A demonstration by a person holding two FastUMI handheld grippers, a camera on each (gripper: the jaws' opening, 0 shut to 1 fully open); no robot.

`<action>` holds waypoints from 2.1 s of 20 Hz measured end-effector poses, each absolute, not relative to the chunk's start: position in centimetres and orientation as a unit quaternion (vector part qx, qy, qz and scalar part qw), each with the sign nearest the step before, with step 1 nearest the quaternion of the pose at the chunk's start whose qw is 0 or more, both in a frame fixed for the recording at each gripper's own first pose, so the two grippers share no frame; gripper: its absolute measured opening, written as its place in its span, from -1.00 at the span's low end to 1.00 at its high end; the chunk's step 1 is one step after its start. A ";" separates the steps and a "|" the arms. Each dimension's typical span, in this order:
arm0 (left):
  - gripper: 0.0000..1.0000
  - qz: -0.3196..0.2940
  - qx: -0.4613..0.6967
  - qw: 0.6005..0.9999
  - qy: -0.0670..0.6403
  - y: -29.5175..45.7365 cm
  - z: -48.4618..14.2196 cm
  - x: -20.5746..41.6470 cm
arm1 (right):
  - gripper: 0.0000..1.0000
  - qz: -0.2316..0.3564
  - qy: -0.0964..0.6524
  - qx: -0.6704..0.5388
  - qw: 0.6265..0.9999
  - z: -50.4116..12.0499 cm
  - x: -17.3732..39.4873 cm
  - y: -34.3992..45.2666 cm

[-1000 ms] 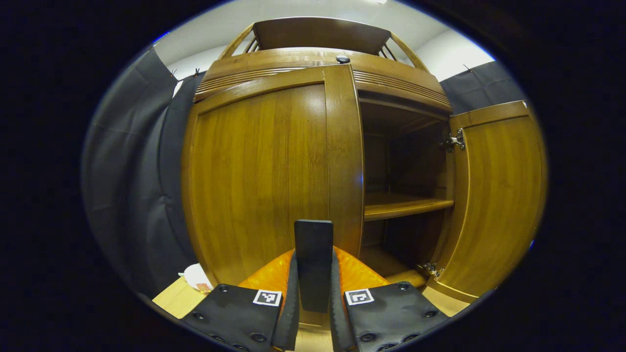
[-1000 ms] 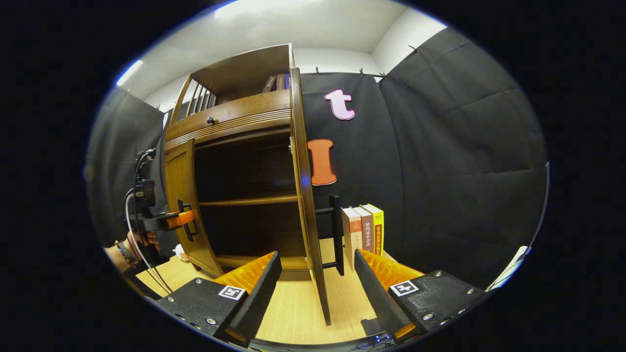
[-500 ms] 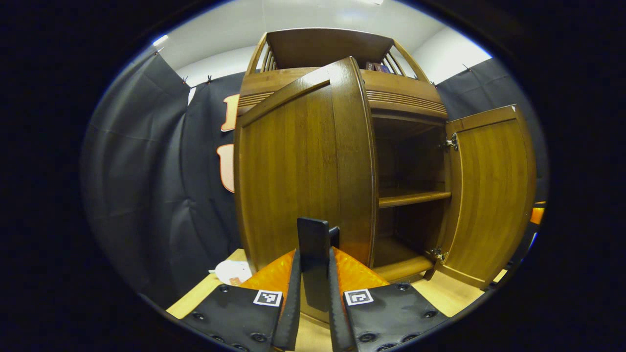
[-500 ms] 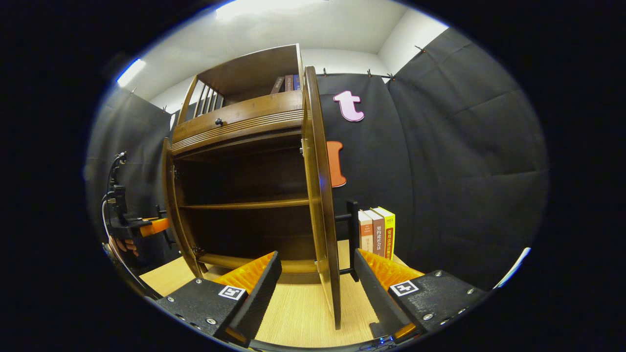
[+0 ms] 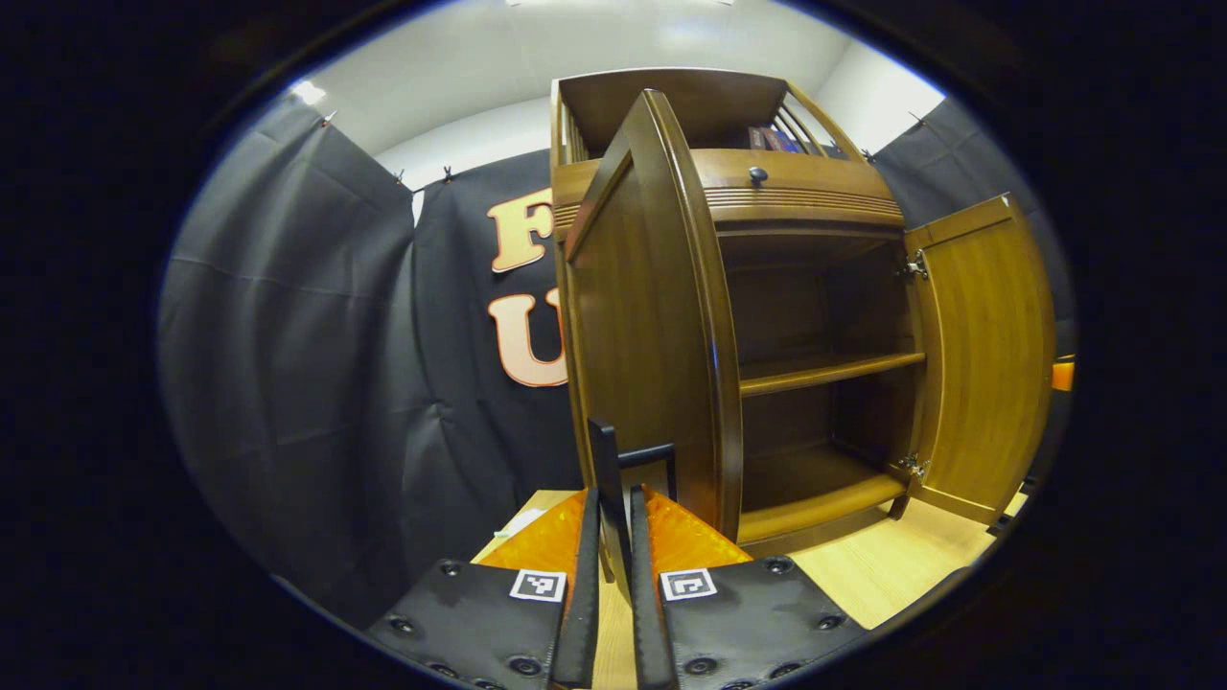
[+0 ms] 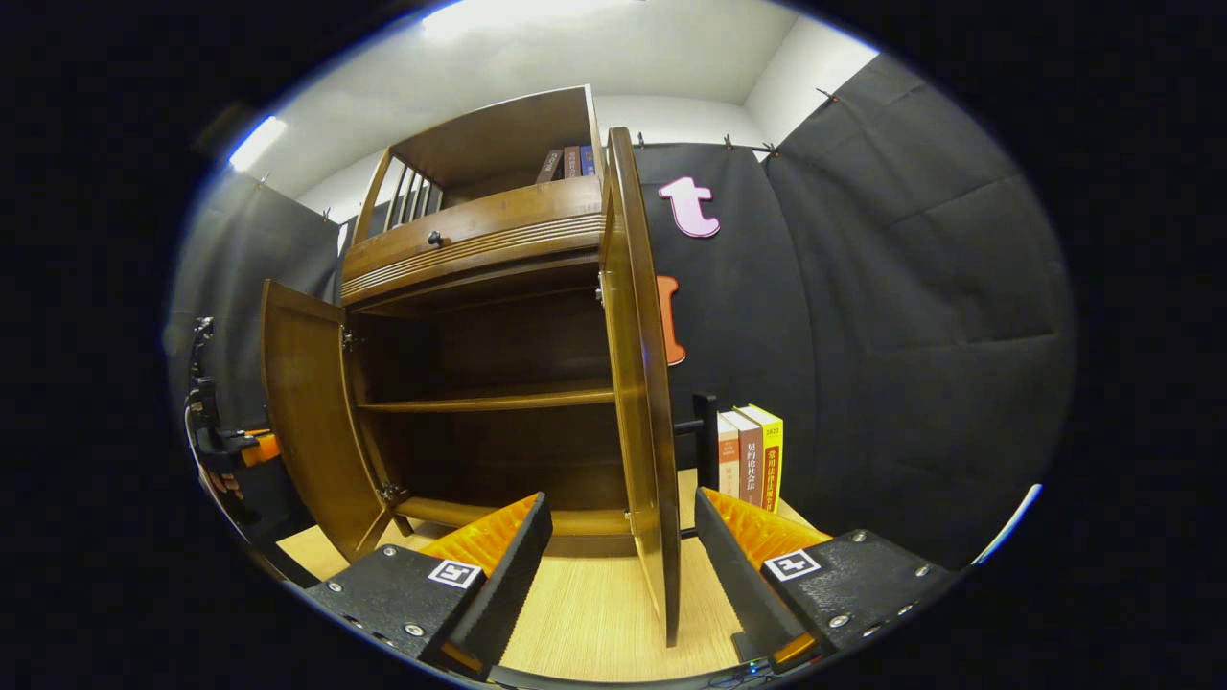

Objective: Open the right door of the double-door shoe cabinet with the right hand, and open the left door with the left hand.

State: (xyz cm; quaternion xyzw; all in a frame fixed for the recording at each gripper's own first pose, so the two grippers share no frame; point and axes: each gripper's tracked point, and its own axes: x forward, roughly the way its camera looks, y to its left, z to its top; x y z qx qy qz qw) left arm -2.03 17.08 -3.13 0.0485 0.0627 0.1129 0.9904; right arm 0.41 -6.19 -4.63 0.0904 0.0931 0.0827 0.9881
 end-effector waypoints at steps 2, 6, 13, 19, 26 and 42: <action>-0.67 0.119 0.048 0.990 0.064 18.9 -3.3 -2.7 | 0.83 0.083 0.099 0.091 0.987 -4.8 0.6 -6.0; -0.71 0.105 0.019 0.993 0.057 22.8 -3.1 -3.2 | 0.83 0.084 0.095 0.080 0.989 -4.2 0.5 -5.6; -0.85 0.041 0.004 0.997 0.061 26.0 -3.3 -3.2 | 0.85 0.078 0.106 0.067 0.989 -3.9 0.4 -4.6; -0.85 -0.020 -0.003 0.998 0.054 29.0 -3.3 -3.0 | 0.85 0.069 0.111 0.061 0.990 -3.9 0.4 -4.3; -0.68 -0.037 0.014 0.996 0.082 29.0 -5.3 -4.4 | 0.85 0.058 0.112 0.064 0.990 -3.7 0.6 -4.6; -0.82 -0.015 -0.039 0.999 0.028 12.8 1.2 -4.6 | 0.86 0.070 0.098 0.059 0.991 -3.6 0.3 -6.4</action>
